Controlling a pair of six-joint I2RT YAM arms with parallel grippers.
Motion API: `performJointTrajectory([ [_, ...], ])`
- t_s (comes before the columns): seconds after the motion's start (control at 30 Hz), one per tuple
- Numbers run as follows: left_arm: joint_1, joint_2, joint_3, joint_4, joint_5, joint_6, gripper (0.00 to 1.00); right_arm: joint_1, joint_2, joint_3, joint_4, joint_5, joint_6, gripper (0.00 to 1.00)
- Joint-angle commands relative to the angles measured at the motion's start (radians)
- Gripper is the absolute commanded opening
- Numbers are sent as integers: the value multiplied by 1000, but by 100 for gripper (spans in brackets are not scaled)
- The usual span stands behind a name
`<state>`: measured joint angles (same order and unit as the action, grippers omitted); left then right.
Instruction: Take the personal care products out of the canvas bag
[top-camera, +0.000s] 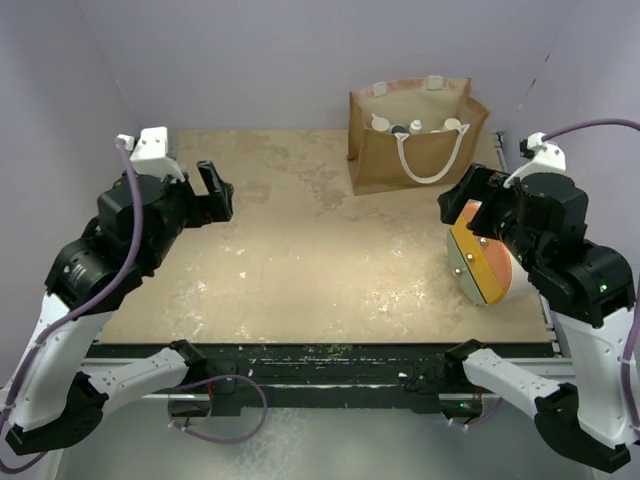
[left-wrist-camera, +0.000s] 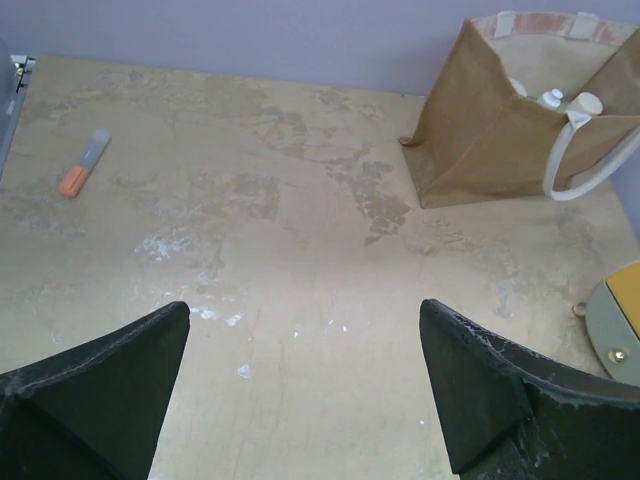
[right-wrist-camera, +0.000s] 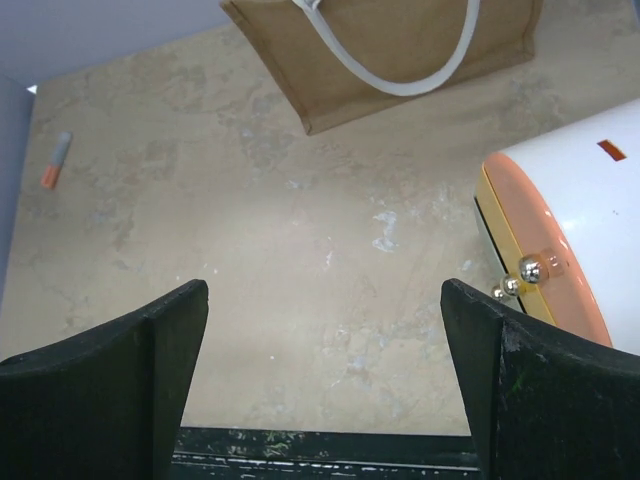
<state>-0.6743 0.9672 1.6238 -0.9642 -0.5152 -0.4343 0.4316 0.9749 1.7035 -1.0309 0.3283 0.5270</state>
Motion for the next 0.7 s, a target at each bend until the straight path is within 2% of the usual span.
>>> performJointTrajectory([
  [0.0, 8, 16, -79, 180, -45, 10, 99, -1, 9, -37, 47, 28, -24, 100],
  [0.4, 15, 144, -161, 387, -11, 15, 99, -2, 43, -106, 136, 9, -30, 100],
  [0.67, 20, 203, -171, 406, 142, -96, 99, -3, 95, -113, 202, -86, -4, 100],
])
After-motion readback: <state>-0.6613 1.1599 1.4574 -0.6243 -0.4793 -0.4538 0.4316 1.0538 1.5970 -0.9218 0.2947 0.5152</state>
